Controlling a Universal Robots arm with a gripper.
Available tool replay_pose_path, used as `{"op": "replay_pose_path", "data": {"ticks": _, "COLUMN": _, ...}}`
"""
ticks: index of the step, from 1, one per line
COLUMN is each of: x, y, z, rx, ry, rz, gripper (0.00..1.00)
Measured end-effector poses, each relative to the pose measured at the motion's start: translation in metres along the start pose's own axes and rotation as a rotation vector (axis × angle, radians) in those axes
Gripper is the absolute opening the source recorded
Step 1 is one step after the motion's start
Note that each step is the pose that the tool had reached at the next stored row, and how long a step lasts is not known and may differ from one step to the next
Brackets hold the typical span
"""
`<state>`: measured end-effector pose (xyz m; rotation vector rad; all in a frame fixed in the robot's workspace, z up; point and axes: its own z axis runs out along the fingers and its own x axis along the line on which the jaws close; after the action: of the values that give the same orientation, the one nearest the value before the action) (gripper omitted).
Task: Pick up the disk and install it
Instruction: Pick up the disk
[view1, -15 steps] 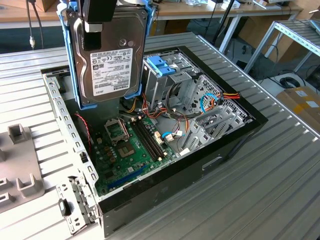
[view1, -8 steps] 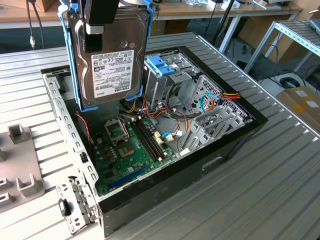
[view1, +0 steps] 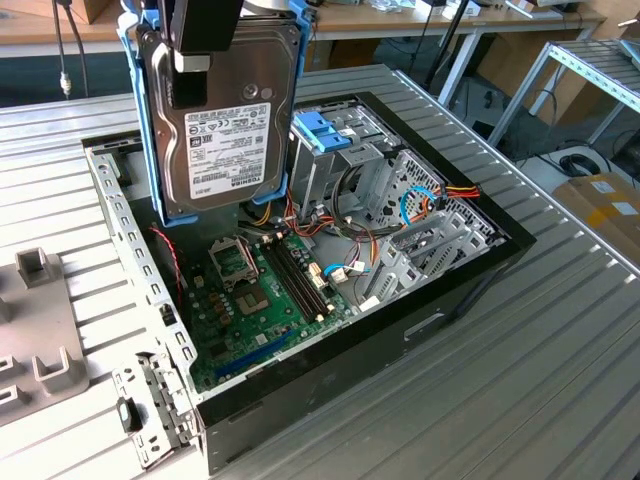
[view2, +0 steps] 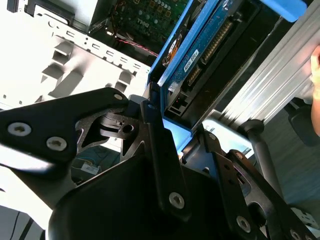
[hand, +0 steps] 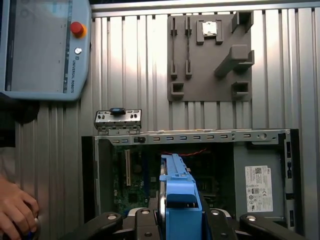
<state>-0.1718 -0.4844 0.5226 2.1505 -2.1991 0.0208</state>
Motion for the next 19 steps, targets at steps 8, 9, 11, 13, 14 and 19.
{"op": "replay_pose_path", "data": {"ticks": 8, "x": 0.004, "y": -0.0001, "z": 0.0003, "rx": 0.0, "ry": 0.0, "rz": 0.0, "gripper": 0.37}}
{"op": "replay_pose_path", "data": {"ticks": 9, "x": 0.0046, "y": -0.0001, "z": 0.0002, "rx": 0.0, "ry": 0.0, "rz": 0.0, "gripper": 0.37}}
{"op": "replay_pose_path", "data": {"ticks": 11, "x": 0.0057, "y": -0.0001, "z": 0.0003, "rx": 0.0, "ry": 0.0001, "rz": 0.0, "gripper": 0.37}}
{"op": "replay_pose_path", "data": {"ticks": 13, "x": 0.0066, "y": -0.0001, "z": 0.0004, "rx": 0.0, "ry": 0.0, "rz": 0.0, "gripper": 0.37}}
{"op": "replay_pose_path", "data": {"ticks": 14, "x": 0.007, "y": -0.0002, "z": 0.0004, "rx": 0.0, "ry": 0.0, "rz": 0.0, "gripper": 0.37}}
{"op": "replay_pose_path", "data": {"ticks": 19, "x": 0.0095, "y": -0.0002, "z": 0.0005, "rx": 0.0, "ry": 0.0, "rz": 0.0, "gripper": 0.37}}
